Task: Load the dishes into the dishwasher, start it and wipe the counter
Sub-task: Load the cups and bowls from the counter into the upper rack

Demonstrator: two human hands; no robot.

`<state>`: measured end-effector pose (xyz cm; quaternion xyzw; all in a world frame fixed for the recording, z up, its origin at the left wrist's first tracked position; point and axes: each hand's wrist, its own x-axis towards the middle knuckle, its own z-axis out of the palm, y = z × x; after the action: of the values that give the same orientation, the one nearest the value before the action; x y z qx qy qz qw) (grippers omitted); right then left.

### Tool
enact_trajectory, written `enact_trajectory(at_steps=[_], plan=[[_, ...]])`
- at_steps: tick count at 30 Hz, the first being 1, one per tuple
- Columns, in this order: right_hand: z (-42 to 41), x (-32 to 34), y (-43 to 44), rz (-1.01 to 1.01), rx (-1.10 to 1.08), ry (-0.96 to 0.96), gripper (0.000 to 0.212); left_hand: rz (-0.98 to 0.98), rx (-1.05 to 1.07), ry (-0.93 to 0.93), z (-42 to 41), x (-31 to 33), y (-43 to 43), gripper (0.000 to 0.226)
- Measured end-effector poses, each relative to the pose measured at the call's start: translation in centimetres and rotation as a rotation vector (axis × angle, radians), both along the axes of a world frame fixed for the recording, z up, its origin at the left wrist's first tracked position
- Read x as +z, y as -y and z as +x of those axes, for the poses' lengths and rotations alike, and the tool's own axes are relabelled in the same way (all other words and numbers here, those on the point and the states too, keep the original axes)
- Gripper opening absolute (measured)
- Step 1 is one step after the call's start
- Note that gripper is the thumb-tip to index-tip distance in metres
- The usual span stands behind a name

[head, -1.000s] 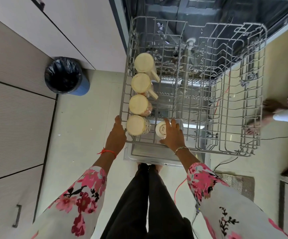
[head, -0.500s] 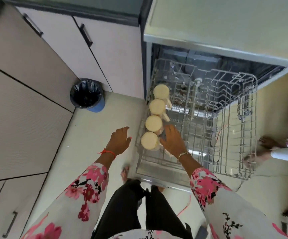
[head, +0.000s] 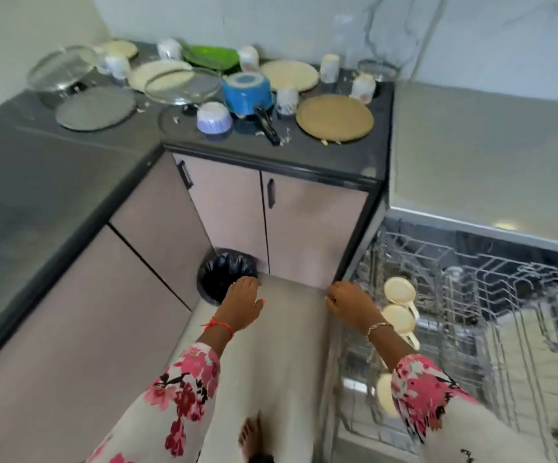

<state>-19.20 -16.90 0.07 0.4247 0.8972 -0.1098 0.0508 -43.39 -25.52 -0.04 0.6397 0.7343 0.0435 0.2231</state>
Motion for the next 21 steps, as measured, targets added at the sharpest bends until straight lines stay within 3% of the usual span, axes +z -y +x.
enact_trajectory(at_steps=[10, 16, 21], plan=[[-10.8, 6.2, -9.3, 0.187, -0.031, -0.265, 0.022, 0.209, 0.064, 0.022, -12.1, 3.9, -8.8, 0.040], [-16.4, 10.0, -19.2, 0.280, -0.099, -0.462, 0.015, 0.311, 0.052, 0.063, -16.4, 5.7, -16.8, 0.039], [-20.4, 12.3, -29.1, 0.282, -0.142, -0.530, 0.025, 0.356, 0.013, 0.152, -17.5, 7.0, -24.6, 0.041]])
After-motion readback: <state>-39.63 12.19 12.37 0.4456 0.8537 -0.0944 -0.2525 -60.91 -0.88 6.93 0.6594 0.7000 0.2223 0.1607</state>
